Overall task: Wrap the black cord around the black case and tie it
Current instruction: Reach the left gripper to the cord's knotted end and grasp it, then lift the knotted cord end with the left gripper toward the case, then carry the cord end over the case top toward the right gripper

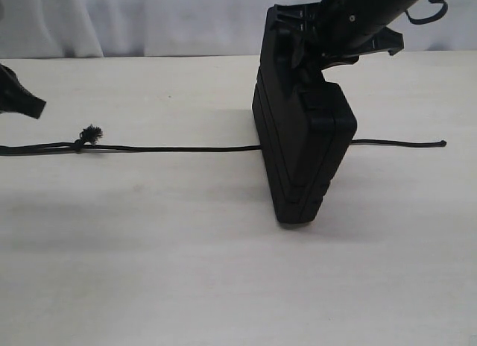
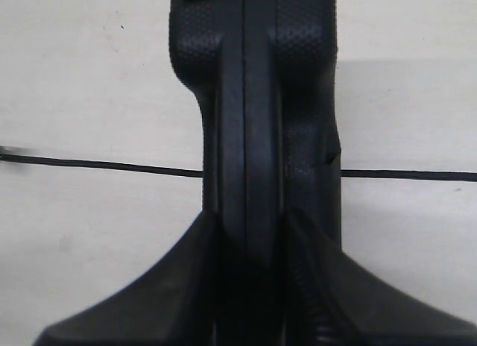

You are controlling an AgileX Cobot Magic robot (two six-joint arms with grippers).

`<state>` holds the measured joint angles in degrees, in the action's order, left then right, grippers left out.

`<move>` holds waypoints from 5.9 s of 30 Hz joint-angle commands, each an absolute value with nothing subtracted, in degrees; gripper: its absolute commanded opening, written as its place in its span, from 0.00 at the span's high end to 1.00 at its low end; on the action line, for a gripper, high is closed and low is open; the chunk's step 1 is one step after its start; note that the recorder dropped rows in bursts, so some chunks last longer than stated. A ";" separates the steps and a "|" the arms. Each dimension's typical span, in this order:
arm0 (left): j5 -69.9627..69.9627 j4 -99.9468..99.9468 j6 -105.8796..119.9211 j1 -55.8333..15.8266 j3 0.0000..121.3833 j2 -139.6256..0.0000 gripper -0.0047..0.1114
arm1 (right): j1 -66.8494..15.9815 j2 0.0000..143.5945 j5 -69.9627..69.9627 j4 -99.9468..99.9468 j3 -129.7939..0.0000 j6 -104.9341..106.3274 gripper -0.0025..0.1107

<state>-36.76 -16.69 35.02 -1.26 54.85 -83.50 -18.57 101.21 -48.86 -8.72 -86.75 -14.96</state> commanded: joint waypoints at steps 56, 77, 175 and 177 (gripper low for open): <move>-60.08 -51.30 42.24 -2.05 73.48 -120.47 0.52 | -18.82 101.13 -50.61 -9.78 -86.63 -15.50 0.94; -44.81 -16.59 115.67 -11.58 73.38 -114.82 0.50 | -18.82 101.13 -50.71 -9.78 -86.63 -15.50 0.94; 7.84 -48.64 96.16 -32.58 73.38 -110.98 0.96 | -18.82 101.13 -50.61 -9.78 -86.63 -15.50 0.94; 7.84 -48.64 96.16 -33.44 73.38 -110.98 0.96 | -18.82 101.13 -50.61 -9.78 -86.63 -15.50 0.94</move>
